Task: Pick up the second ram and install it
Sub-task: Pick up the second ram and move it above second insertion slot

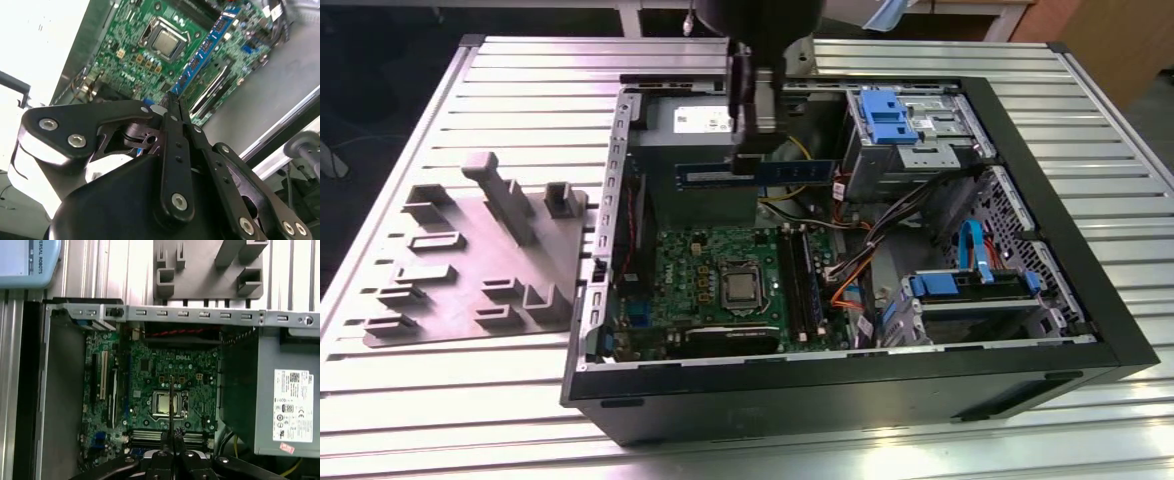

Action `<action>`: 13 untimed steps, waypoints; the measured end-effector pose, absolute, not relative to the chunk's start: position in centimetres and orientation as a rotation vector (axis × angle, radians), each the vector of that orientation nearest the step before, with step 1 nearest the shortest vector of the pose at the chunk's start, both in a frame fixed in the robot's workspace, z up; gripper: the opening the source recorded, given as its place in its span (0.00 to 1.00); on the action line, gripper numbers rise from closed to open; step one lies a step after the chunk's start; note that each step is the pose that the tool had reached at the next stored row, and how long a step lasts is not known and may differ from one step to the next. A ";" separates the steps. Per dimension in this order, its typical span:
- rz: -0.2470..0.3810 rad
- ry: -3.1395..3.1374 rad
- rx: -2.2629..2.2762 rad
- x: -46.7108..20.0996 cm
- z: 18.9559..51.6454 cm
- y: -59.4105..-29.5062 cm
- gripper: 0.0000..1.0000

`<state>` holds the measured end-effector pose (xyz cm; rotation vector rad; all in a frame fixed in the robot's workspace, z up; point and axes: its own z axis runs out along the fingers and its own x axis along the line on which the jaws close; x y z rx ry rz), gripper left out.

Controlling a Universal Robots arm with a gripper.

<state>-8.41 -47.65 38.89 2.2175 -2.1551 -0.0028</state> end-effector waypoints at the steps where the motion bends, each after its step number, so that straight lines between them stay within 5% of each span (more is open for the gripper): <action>1: -0.003 -2.155 2.218 -8.1 38.9 -47.6 0.12; 13: -0.003 -2.155 2.218 -7.8 37.9 -47.6 0.12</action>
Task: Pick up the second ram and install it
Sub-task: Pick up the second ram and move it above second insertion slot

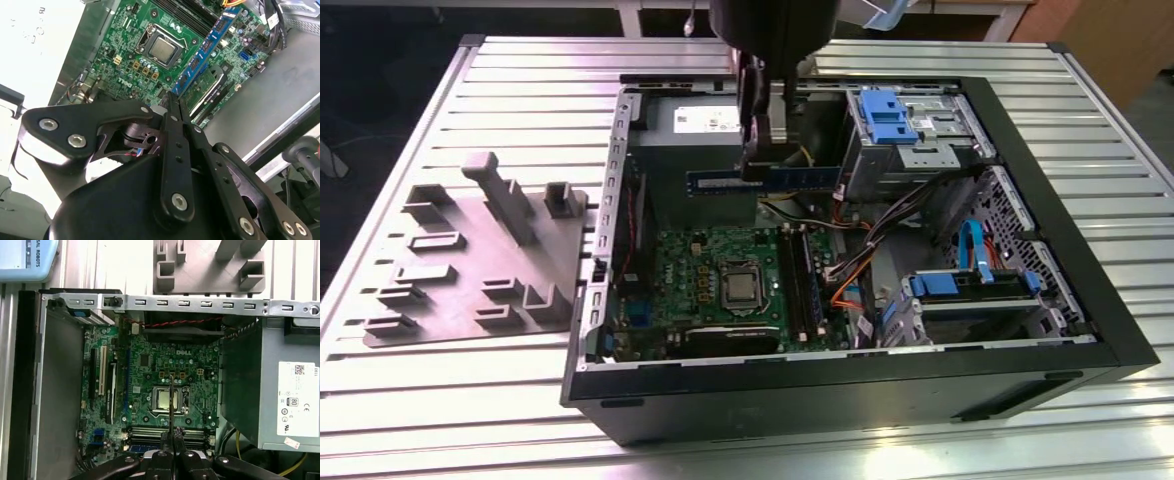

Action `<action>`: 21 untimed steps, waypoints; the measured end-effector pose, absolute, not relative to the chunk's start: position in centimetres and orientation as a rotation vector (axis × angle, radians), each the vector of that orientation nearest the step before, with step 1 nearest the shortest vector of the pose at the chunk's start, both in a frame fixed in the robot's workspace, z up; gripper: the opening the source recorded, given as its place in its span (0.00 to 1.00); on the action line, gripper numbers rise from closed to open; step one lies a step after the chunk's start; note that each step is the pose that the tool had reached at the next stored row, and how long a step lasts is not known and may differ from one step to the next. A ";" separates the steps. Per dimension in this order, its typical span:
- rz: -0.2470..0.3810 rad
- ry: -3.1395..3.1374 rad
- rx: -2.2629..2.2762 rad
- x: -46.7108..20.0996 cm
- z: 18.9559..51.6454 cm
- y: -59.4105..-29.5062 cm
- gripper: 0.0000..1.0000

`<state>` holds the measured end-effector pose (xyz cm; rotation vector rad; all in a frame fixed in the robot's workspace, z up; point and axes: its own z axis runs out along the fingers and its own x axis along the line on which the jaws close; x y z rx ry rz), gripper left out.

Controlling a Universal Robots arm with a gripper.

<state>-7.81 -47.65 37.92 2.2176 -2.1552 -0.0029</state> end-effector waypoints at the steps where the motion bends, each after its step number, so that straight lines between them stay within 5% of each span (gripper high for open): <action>1: -0.003 -2.155 2.218 -7.8 37.7 -47.6 0.12; 21: -0.011 -2.159 2.221 -7.8 34.1 -47.7 0.12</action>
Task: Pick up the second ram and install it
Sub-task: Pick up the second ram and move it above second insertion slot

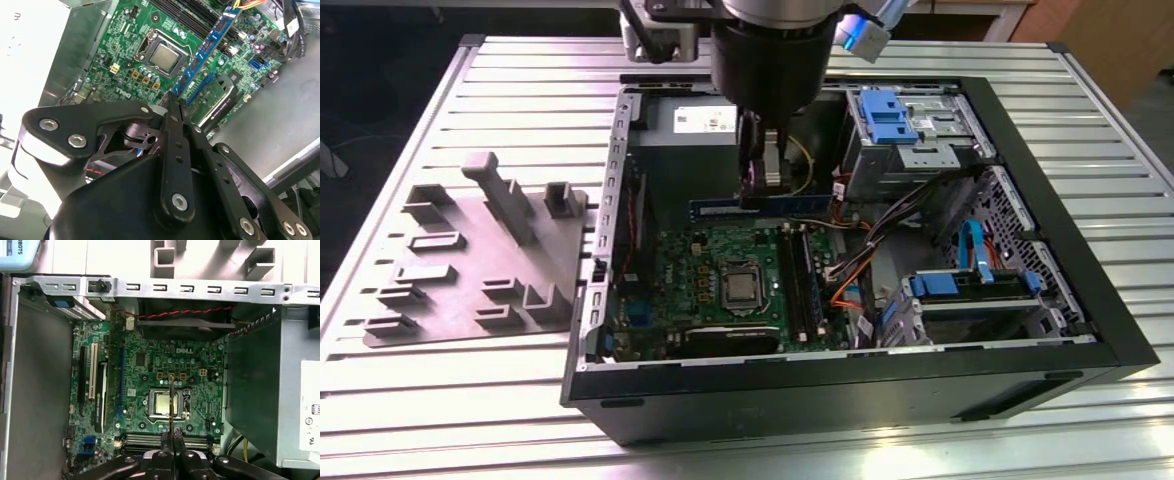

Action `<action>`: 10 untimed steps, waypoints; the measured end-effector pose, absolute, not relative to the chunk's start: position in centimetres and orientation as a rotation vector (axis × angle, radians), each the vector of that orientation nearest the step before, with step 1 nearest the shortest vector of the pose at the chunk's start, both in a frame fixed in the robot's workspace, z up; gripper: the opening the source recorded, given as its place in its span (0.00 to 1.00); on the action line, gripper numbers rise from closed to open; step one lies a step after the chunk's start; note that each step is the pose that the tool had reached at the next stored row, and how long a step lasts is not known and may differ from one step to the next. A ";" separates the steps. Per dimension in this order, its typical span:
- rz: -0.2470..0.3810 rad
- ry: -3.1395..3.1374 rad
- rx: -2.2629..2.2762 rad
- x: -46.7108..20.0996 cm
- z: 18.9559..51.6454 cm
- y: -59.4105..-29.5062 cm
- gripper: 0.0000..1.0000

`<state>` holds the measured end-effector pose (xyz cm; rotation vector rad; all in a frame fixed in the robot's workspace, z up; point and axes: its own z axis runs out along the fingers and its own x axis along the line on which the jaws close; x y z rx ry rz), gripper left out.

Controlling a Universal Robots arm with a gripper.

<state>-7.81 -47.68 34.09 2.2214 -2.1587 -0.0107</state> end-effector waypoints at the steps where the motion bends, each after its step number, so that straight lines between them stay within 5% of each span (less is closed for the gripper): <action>1: -0.011 -2.159 2.221 -7.8 33.9 -47.7 0.12; 10: -0.011 -2.159 2.221 -7.8 32.3 -47.7 0.12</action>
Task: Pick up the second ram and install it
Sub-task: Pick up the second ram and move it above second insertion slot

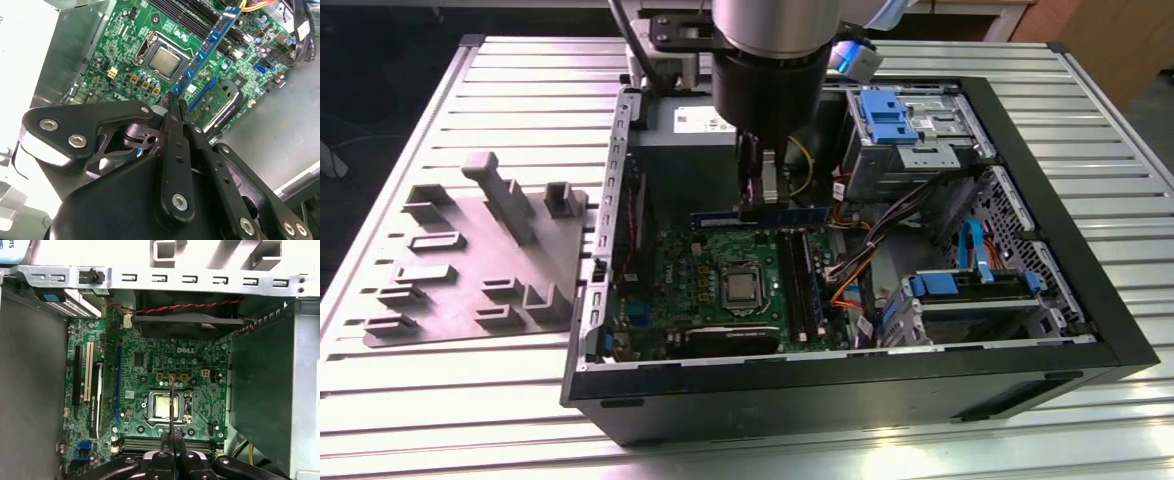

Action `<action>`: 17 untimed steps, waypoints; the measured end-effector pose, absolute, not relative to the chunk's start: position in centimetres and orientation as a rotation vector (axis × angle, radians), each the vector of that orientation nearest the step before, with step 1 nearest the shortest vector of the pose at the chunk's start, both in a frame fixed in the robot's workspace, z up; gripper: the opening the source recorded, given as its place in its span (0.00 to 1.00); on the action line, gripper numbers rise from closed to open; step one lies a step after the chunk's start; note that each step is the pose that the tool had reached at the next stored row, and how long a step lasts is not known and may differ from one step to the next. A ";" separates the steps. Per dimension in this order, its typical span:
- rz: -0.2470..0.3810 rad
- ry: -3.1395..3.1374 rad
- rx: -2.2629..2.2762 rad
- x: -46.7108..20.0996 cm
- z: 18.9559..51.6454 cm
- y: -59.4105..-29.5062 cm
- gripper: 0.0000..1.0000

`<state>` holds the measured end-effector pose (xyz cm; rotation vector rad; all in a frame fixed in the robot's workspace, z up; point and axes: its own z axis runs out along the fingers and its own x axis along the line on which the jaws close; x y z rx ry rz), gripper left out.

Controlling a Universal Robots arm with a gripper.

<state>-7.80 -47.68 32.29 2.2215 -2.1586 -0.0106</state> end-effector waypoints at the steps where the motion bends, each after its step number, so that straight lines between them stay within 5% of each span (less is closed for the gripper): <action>1: -0.011 -2.159 2.221 -7.8 32.1 -47.7 0.12; 17: -0.011 -2.159 2.221 -7.8 29.9 -47.7 0.12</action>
